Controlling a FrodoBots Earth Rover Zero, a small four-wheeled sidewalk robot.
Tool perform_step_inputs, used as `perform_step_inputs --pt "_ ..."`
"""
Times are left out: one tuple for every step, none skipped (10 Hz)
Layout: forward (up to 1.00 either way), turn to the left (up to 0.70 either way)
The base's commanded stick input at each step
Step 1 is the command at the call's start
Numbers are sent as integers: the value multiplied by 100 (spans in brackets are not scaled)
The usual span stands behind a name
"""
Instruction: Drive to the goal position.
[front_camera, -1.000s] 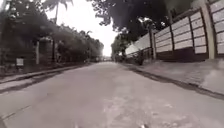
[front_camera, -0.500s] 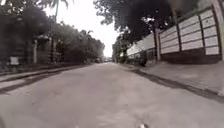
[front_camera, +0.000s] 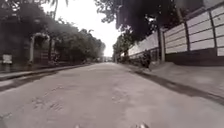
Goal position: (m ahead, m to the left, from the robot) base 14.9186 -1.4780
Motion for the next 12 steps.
perform_step_inputs --pt "100 -27" --pt "100 -21" --pt "100 0" --pt "100 0" --pt "100 0" --pt "100 0" --pt "100 -1" --pt "100 -24" --pt "100 -26" --pt "100 -9" --pt "100 0" --pt "100 0"
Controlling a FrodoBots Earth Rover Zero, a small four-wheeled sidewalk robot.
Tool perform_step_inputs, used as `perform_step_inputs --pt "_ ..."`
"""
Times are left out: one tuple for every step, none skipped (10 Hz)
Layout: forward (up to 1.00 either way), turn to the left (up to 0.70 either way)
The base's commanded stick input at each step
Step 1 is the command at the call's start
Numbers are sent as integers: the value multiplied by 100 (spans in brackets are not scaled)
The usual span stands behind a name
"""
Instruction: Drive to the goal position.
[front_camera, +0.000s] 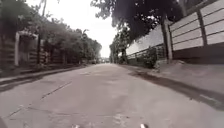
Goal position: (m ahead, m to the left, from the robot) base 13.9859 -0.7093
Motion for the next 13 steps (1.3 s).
perform_step_inputs --pt "100 0" --pt "100 0" --pt "100 0" --pt "100 0" --pt "100 0" --pt "100 0" --pt "100 0" --pt "100 0" --pt "100 0" --pt "100 0" --pt "100 0" --pt "100 0" --pt "100 0"
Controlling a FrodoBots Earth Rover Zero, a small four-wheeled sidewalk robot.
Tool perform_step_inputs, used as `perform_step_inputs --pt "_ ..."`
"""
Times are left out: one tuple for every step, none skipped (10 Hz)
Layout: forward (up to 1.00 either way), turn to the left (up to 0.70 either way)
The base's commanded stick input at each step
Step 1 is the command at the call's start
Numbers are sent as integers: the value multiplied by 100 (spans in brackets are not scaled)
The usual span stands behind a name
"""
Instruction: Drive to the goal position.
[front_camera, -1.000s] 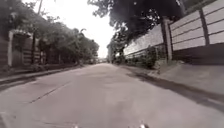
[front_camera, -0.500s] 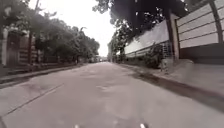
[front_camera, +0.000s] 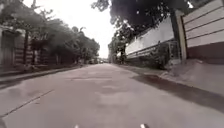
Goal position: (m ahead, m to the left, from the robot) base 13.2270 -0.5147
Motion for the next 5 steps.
perform_step_inputs --pt "100 0" --pt "100 0" --pt "100 0" --pt "100 0" --pt "100 0"
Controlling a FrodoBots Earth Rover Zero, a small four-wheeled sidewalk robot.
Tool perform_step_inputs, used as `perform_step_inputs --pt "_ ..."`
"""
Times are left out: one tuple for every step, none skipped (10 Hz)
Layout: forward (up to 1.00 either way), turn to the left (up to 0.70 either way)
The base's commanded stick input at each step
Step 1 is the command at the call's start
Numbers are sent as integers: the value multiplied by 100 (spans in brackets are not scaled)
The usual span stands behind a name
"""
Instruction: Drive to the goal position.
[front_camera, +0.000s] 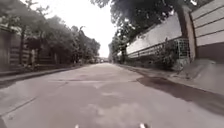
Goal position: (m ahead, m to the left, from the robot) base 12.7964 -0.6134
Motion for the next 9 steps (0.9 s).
perform_step_inputs --pt "100 0" --pt "100 0" --pt "100 0" --pt "100 0" --pt "100 0" --pt "100 0" --pt "100 0" --pt "100 0" --pt "100 0"
